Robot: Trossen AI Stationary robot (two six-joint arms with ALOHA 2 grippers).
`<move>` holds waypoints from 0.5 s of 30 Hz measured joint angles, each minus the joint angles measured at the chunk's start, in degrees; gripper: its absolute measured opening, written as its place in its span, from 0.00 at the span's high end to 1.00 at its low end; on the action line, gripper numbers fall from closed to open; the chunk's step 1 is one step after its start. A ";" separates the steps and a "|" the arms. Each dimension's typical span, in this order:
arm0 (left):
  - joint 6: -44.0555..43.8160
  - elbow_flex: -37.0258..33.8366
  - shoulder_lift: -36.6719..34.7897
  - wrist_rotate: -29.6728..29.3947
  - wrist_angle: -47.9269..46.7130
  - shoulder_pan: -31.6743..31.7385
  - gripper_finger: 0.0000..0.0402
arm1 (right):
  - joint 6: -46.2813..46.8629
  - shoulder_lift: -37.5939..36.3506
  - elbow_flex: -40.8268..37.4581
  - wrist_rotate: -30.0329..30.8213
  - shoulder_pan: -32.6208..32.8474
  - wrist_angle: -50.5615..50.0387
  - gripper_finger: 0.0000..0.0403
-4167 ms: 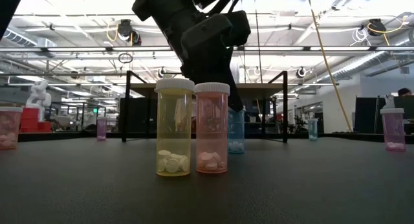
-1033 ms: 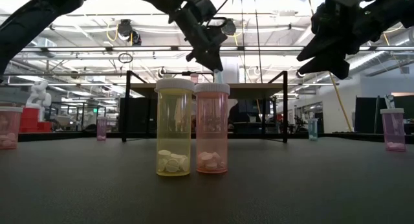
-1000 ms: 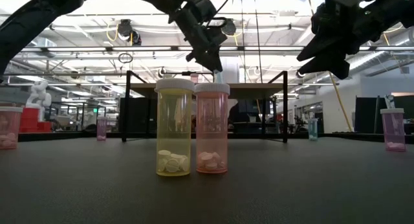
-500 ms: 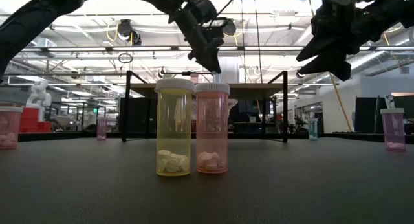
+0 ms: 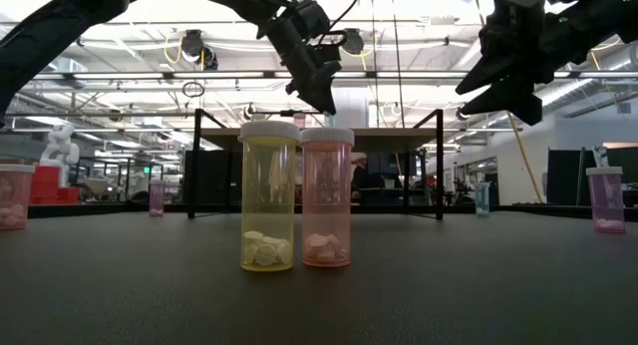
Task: Pick and place medicine bottles onto shelf by color
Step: Put the middle blue pill bottle on the shelf
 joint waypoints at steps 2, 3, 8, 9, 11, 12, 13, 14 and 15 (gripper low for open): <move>-0.03 0.00 0.00 0.02 0.00 0.00 0.69 | 0.39 0.00 0.00 0.60 0.00 0.01 0.59; -0.07 0.00 0.00 0.02 0.00 0.00 0.69 | 0.57 0.00 0.00 1.05 -0.01 0.01 0.59; -0.28 0.00 0.00 1.00 -0.36 0.00 0.69 | 1.09 0.00 0.00 1.13 -0.02 0.24 0.59; -0.44 0.00 0.00 1.47 -0.63 0.00 0.69 | 1.29 0.00 0.00 1.12 -0.02 0.36 0.59; -0.53 0.00 0.00 1.62 -1.65 0.00 0.69 | 1.51 0.00 0.00 1.16 -0.02 0.45 0.59; -0.53 0.00 0.00 1.64 -2.07 0.00 0.69 | 1.69 0.00 0.00 1.20 -0.02 0.46 0.59; -0.48 0.00 0.00 1.66 -2.41 0.00 0.69 | 1.90 0.00 0.00 1.32 -0.02 0.46 0.59; -0.44 0.00 0.00 1.66 -2.53 -0.04 0.69 | 2.05 0.00 0.00 1.39 -0.02 0.46 0.59; -0.44 0.00 0.00 1.66 -2.51 -0.07 0.69 | 2.18 0.00 0.00 1.46 -0.02 0.45 0.59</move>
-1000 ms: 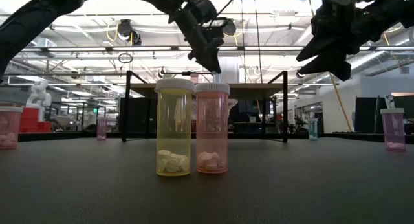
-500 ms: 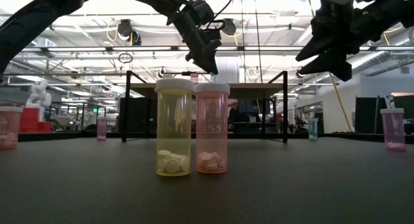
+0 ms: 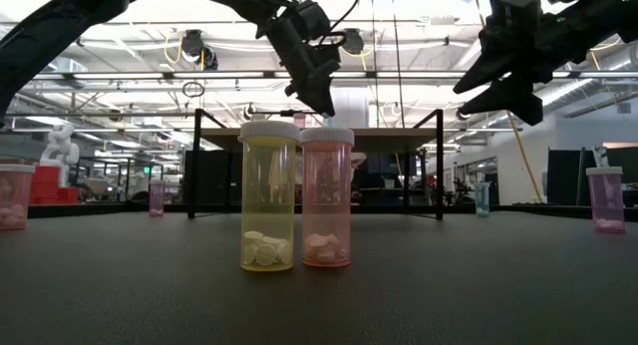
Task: Pick and place medicine bottles onto shelf by color
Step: Put the middle blue pill bottle on the shelf, then put the top left orange pill bottle on the shelf
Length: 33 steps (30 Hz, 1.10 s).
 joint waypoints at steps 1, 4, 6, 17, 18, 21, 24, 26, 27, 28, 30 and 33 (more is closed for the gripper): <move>-0.01 0.00 0.00 -0.02 0.00 0.01 0.69 | 0.11 0.00 0.00 0.07 0.00 0.01 0.59; -0.02 0.00 0.00 0.00 -0.04 0.02 0.69 | 0.15 0.00 0.00 0.08 0.00 0.00 0.59; -0.04 0.00 0.00 -0.02 -0.12 0.02 0.69 | 0.15 0.00 0.00 0.08 0.00 0.01 0.59; -3.04 -0.02 0.00 -0.02 4.26 0.02 0.63 | 0.78 0.00 0.00 0.89 0.00 0.01 0.59; -3.06 -0.02 0.00 -0.02 4.15 0.02 0.62 | 1.12 0.00 0.00 0.97 0.00 0.01 0.59; -3.11 -0.02 0.00 -0.02 4.10 0.02 0.59 | 1.63 0.00 0.00 1.11 0.00 0.01 0.59; -3.02 -0.02 0.00 -0.02 4.10 0.02 0.58 | 1.63 0.00 0.00 1.13 0.00 0.01 0.59; -2.93 -0.02 0.00 -0.04 4.08 0.02 0.58 | 1.63 0.00 0.00 1.13 0.00 0.01 0.59; -2.89 -0.02 0.00 -0.04 4.10 0.02 0.58 | 1.63 0.00 0.00 1.13 0.00 0.01 0.59; -2.89 -0.02 0.00 -0.04 4.10 0.02 0.58 | 1.63 0.00 0.00 1.13 0.00 0.01 0.59; -2.86 -0.02 0.00 -0.04 4.14 0.02 0.58 | 1.63 0.00 0.00 1.13 0.00 0.01 0.59; -3.02 -0.02 0.00 -0.04 4.81 0.02 0.58 | 1.87 0.00 0.00 1.13 0.00 0.01 0.59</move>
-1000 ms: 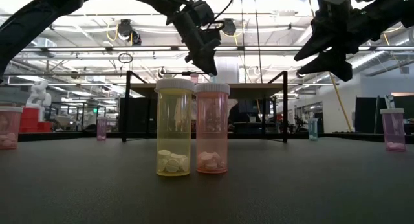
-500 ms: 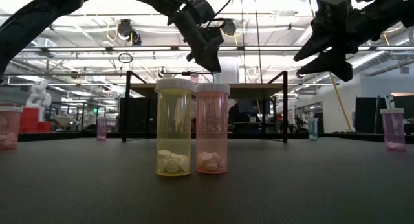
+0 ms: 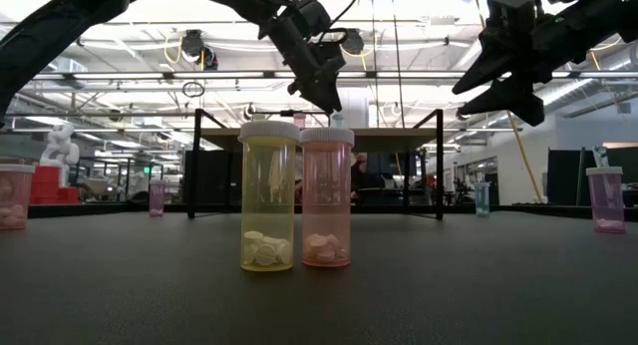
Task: Pick and place medicine bottles onto shelf by color
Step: Put the top left orange pill bottle on the shelf
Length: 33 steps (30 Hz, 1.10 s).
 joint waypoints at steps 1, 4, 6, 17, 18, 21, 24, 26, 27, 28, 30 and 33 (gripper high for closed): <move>0.02 0.00 0.00 0.00 0.29 0.00 0.58 | 0.17 0.00 0.00 0.00 0.00 -0.01 0.59; -0.01 0.00 -0.02 0.00 0.98 0.00 0.58 | 0.80 0.00 0.00 0.00 0.00 0.00 0.59; 0.28 -0.07 -0.42 -0.04 0.82 -0.02 0.58 | 1.20 0.00 0.00 0.00 0.00 0.00 0.59; 2.78 -0.07 -7.94 -1.04 -1.00 -0.76 0.58 | 1.03 0.02 0.00 -0.07 -2.75 -0.02 0.59; 2.89 -0.07 -9.33 -1.03 -1.55 -0.76 0.58 | 0.99 0.00 0.00 -0.07 -3.35 -0.02 0.59; 3.36 -0.07 -13.98 -1.07 -2.77 -0.76 0.58 | 1.02 0.00 0.00 -0.07 -5.32 -0.02 0.59; 2.76 -0.04 -18.76 -1.09 -4.80 -0.76 0.58 | 1.20 0.00 0.00 -0.15 -7.08 0.00 0.59; 2.30 -0.04 -21.62 -1.07 -6.74 -0.76 0.58 | 1.46 0.00 0.00 -0.15 -7.83 0.86 0.59; 2.08 -0.04 -22.98 -1.08 -7.66 -0.76 0.58 | 1.69 0.00 0.00 -0.15 -8.18 1.82 0.59; 1.97 -0.14 -24.15 -1.09 -8.75 -0.76 0.58 | 1.92 0.00 0.00 -0.16 -8.45 3.03 0.59; 2.28 -1.85 -26.71 -1.03 -10.04 -0.76 0.58 | 2.60 0.00 0.02 -0.09 -8.69 5.98 0.59; 5.26 -8.15 -30.36 -0.98 -12.90 -0.37 0.58 | 3.06 -0.02 0.29 0.08 -9.04 9.87 0.59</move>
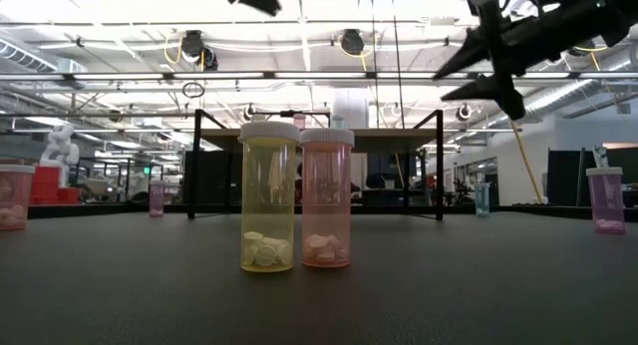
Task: Pick and place medicine bottles onto shelf by color
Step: Put the top left orange pill bottle on the shelf
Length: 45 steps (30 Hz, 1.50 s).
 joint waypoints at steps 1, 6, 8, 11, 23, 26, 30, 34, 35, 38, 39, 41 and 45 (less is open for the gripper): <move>0.06 -3.43 -1.31 0.13 0.25 0.35 0.58 | 0.33 0.01 0.72 0.36 -0.05 -0.38 0.59; -3.05 -22.27 -9.25 2.63 7.59 0.17 0.58 | 0.57 0.30 5.89 3.10 1.17 -5.14 0.59; -5.77 -28.87 -12.42 3.71 11.39 -1.26 0.58 | -0.33 0.45 8.20 4.42 2.15 -8.30 0.59; -9.80 -35.99 -16.64 3.86 16.07 -4.77 0.58 | -2.41 0.39 11.06 6.30 3.00 -14.11 0.59; -17.91 -44.62 -23.95 2.36 29.88 -22.38 0.58 | -0.97 0.68 6.57 -0.31 3.24 -24.30 0.59; -22.08 -47.02 -21.52 3.86 38.06 -27.25 0.58 | 1.90 0.66 3.07 -4.84 4.84 -17.65 0.59; -32.42 -47.87 -16.71 5.85 53.91 -33.96 0.58 | 5.54 0.68 -0.56 -5.75 11.46 -4.64 0.59; -42.01 -47.32 -13.86 5.39 60.56 -39.02 0.58 | 7.31 0.68 -1.69 0.57 20.36 -0.22 0.59; -43.55 -47.24 -13.63 4.29 60.59 -40.49 0.58 | 7.32 0.68 -1.77 2.62 22.73 -0.18 0.59; -47.09 -47.14 -13.57 -1.48 55.42 -46.32 0.58 | 7.25 0.95 -2.79 8.40 28.16 -0.39 0.59; -48.21 -47.14 -13.56 -4.34 52.86 -48.77 0.58 | 7.49 1.16 -3.35 10.13 29.43 -0.34 0.59; -51.99 -47.14 -13.55 -11.55 46.34 -53.66 0.58 | 9.04 1.69 -4.65 12.24 31.45 -0.43 0.59; -63.03 -47.14 -12.26 -23.70 39.14 -61.49 0.58 | 14.31 3.21 -7.58 13.25 34.30 1.03 0.59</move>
